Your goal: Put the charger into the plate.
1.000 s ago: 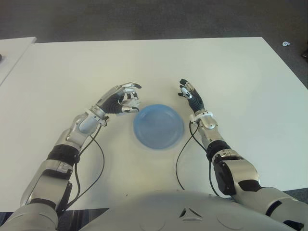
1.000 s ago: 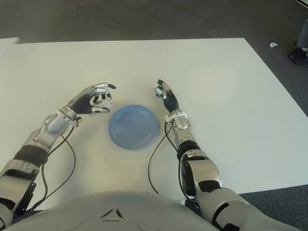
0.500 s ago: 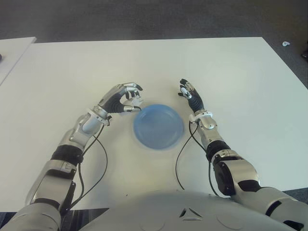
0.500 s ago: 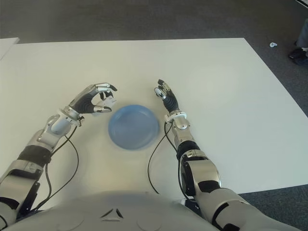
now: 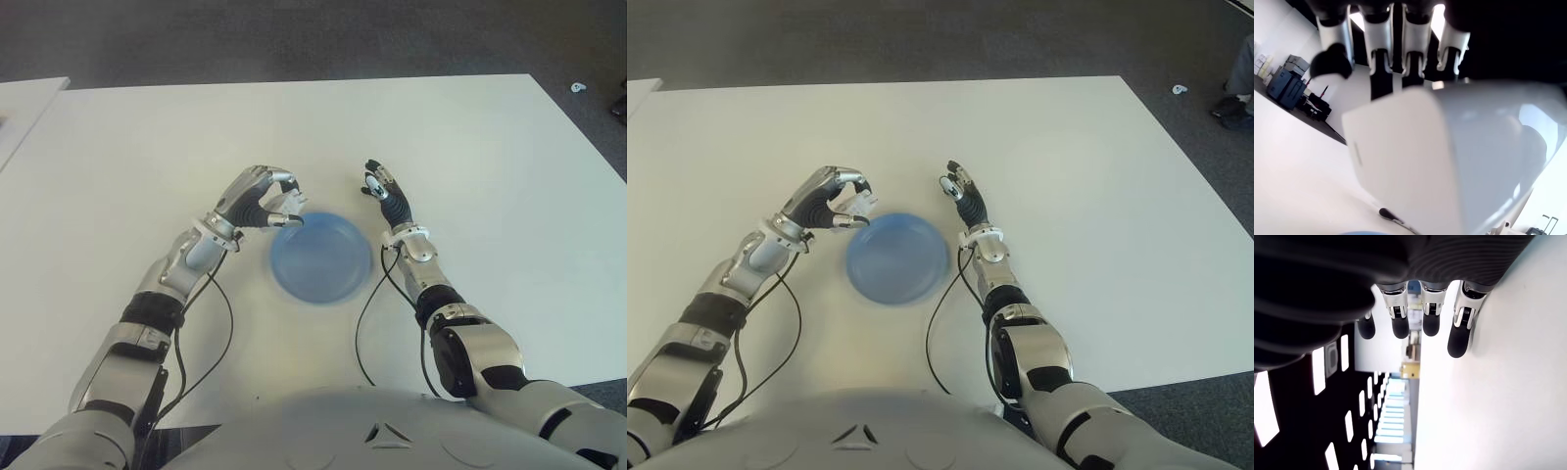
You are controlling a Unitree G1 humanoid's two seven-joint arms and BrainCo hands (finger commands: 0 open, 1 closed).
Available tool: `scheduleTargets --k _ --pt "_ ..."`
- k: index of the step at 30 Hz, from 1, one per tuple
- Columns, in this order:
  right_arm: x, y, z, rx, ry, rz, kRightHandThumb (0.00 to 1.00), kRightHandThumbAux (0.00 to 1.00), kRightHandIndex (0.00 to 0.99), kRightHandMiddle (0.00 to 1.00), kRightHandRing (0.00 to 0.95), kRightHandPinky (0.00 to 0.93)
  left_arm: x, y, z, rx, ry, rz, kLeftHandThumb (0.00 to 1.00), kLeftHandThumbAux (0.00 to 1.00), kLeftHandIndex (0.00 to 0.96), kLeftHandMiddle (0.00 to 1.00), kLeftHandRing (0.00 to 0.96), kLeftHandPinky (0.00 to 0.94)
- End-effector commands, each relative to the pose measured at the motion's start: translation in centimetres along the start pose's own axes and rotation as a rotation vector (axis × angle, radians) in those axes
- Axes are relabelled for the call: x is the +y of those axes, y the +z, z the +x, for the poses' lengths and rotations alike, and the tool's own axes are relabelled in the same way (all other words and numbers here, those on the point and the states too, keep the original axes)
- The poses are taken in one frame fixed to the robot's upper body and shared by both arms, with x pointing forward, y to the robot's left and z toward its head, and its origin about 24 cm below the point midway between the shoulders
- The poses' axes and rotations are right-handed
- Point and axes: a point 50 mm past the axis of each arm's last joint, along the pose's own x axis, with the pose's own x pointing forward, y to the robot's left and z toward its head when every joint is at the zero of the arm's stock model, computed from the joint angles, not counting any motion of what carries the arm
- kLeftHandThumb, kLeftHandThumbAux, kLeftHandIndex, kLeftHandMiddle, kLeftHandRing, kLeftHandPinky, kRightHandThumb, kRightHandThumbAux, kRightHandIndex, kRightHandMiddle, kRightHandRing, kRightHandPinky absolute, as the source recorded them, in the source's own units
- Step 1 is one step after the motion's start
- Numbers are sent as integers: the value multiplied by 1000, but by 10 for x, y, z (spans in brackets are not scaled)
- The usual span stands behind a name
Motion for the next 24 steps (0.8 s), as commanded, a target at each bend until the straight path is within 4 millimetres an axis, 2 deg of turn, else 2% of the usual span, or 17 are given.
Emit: scheduleTargets --k 1,7,12,17,24 --pt "7 -35 -18 194 3 28 0 348 0 0 0 0 0 4 5 -35 0 7 294 365 774 899 853 886" --pt "9 -34 -17 196 3 33 0 354 0 0 0 0 -2 8 10 -67 -9 4 318 387 792 907 863 894" --pt "11 -34 -16 197 8 34 7 362 0 0 0 0 -9 17 14 -74 -23 -14 408 459 828 910 876 905" --pt "14 -33 -15 196 8 38 15 358 0 0 0 0 -21 37 21 -86 -27 -39 509 529 850 907 884 913" --pt "15 -33 -14 206 -4 48 18 361 0 0 0 0 -31 53 28 -99 -45 -110 649 611 836 891 884 909"
